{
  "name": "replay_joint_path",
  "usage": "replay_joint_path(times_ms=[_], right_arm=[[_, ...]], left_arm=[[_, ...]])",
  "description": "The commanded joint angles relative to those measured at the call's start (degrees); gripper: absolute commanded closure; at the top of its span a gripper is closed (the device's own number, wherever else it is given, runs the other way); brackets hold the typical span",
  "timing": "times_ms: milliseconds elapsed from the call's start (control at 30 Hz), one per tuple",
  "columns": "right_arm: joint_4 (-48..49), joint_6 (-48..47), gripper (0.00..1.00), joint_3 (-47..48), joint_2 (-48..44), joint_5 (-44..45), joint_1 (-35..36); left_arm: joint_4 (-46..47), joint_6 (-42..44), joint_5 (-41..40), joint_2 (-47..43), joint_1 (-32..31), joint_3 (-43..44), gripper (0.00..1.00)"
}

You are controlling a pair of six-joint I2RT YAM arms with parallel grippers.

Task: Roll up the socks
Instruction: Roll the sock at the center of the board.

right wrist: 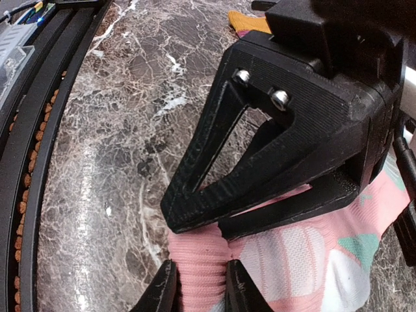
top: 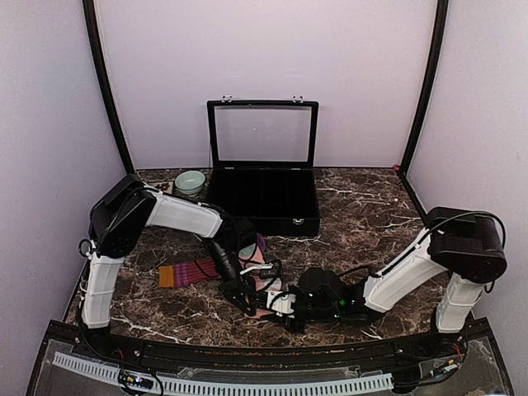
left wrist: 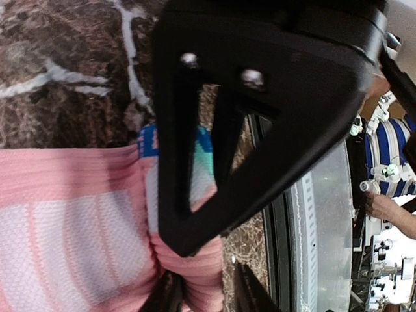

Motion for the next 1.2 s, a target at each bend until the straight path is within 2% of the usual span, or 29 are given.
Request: replay_joint_path(times_ms=[0, 167, 367, 400, 433, 467, 500, 667, 800, 967, 1167], right_arm=[[-1.4, 3.4, 0.78, -2.1, 3.1, -0.8, -0.2], [-3.1, 8.7, 0.87, -1.0, 5.1, -2.0, -1.6], [-2.7, 12.6, 0.91, -1.9, 7.0, -4.2, -2.5], [-3.1, 13.0, 0.91, -2.0, 7.1, -4.3, -2.6], [-3.4, 13.3, 0.91, -2.0, 7.1, -4.5, -2.8], [-3.8, 13.6, 0.91, -2.0, 7.1, -4.8, -2.9], [-4.7, 13.8, 0.91, -1.9, 7.1, -5.0, -3.1], [-8.4, 15.7, 0.97, -0.6, 7.1, -8.4, -5.4], [-11.6, 18.3, 0.97, 0.3, 6.9, -10.0, -6.9], [-17.9, 21.1, 0.98, 4.0, 10.3, -18.0, -10.1], [-20.8, 27.2, 0.99, 6.5, 16.1, -27.2, -13.5]], left_arm=[[-0.5, 0.4, -17.1, 1.8, -0.2, -2.7, 0.63], [1.9, -0.5, -15.5, -2.9, 0.1, -7.1, 0.52], [7.6, -2.7, -19.5, -11.1, 1.8, -15.4, 0.50], [8.3, -2.9, -19.8, -12.4, 2.4, -16.5, 0.40], [9.3, -2.8, -19.9, -14.2, 3.1, -17.6, 0.24], [10.3, -2.8, -20.7, -15.5, 3.8, -18.6, 0.15], [11.9, -2.9, -21.9, -16.8, 4.5, -19.8, 0.11], [20.4, -4.3, -26.4, -24.4, 7.0, -26.2, 0.10], [21.1, -1.3, -28.0, -29.3, 7.0, -28.0, 0.12], [18.6, 0.4, -30.8, -28.0, 4.1, -24.9, 0.20], [24.8, 2.5, -27.9, -31.7, 0.8, -29.8, 0.23]])
